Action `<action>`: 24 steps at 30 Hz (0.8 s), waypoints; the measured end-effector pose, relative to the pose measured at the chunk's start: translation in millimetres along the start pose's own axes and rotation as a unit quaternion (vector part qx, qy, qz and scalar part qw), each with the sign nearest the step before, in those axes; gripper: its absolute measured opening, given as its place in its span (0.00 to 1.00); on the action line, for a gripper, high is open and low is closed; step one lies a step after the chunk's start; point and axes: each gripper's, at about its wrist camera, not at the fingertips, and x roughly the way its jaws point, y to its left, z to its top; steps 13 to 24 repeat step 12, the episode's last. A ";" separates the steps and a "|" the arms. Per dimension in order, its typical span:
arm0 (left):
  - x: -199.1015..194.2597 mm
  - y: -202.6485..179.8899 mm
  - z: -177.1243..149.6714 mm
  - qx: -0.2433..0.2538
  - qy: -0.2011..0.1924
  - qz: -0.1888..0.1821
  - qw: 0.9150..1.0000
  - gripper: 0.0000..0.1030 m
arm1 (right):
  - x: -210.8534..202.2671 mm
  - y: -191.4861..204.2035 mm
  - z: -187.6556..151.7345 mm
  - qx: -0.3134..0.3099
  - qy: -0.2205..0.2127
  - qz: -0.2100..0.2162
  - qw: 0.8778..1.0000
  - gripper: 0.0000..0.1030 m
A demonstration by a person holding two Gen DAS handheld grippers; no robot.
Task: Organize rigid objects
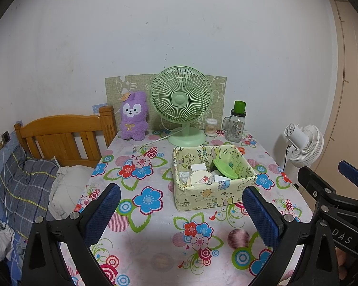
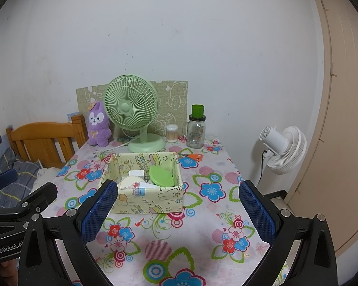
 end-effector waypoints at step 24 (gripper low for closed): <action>-0.1 0.2 -0.4 0.000 0.000 0.000 1.000 1.00 | -0.1 0.3 -0.9 -0.002 0.001 -0.003 1.000 1.00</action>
